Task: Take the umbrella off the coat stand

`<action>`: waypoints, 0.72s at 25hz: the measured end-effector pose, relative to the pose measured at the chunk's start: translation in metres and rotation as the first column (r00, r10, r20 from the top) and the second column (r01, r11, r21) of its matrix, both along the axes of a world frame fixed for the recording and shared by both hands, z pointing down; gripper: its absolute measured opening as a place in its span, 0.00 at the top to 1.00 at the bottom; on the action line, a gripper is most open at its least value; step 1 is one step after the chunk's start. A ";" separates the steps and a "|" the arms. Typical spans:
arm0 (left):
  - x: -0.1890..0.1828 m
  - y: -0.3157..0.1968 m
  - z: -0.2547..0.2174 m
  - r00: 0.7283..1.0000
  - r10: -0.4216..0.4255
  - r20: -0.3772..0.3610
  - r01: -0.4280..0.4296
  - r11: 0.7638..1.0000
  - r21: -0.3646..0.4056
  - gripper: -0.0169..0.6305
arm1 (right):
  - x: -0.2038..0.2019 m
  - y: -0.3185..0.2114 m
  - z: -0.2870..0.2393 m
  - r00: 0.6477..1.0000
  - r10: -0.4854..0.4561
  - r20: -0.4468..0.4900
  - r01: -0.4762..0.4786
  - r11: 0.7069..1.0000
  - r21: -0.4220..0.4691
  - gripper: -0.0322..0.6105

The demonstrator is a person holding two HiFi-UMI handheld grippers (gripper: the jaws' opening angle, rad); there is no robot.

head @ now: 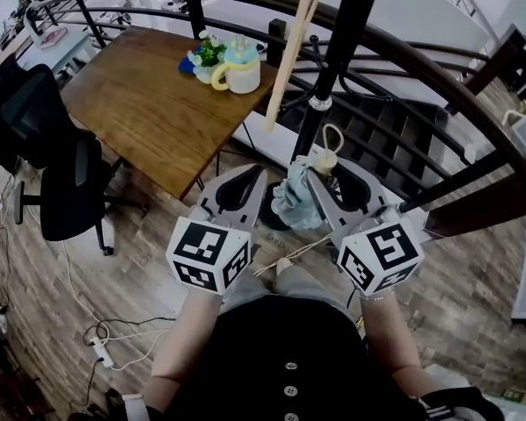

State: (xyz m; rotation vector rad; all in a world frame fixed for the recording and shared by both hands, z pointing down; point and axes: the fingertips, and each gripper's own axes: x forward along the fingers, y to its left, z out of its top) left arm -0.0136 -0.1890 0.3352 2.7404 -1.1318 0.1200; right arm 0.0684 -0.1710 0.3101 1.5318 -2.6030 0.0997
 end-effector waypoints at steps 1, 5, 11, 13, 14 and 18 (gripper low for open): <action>0.000 -0.001 -0.001 1.000 -0.001 -0.001 0.001 1.000 0.003 0.93 | 0.000 -0.001 0.000 1.000 -0.004 0.001 0.004 1.000 0.001 0.75; 0.002 -0.004 -0.001 1.000 -0.008 -0.003 0.008 1.000 0.002 0.93 | -0.003 -0.004 0.004 1.000 -0.021 -0.002 0.021 1.000 -0.009 0.75; 0.006 -0.004 0.001 1.000 -0.007 0.003 0.007 1.000 0.001 0.93 | 0.001 -0.003 0.002 0.998 -0.056 -0.027 0.055 0.998 -0.004 0.75; 0.006 -0.004 0.001 1.000 -0.008 0.003 0.008 1.000 0.001 0.93 | 0.004 -0.003 0.000 0.997 -0.065 -0.040 0.065 0.998 0.000 0.75; 0.005 -0.005 0.002 1.000 -0.010 0.002 0.010 1.000 0.000 0.93 | 0.005 -0.002 -0.002 0.996 -0.073 -0.053 0.073 0.997 0.003 0.75; 0.002 -0.005 0.003 1.000 -0.021 0.011 0.021 1.000 -0.004 0.93 | 0.009 -0.002 -0.007 0.991 -0.093 -0.096 0.095 0.995 0.011 0.75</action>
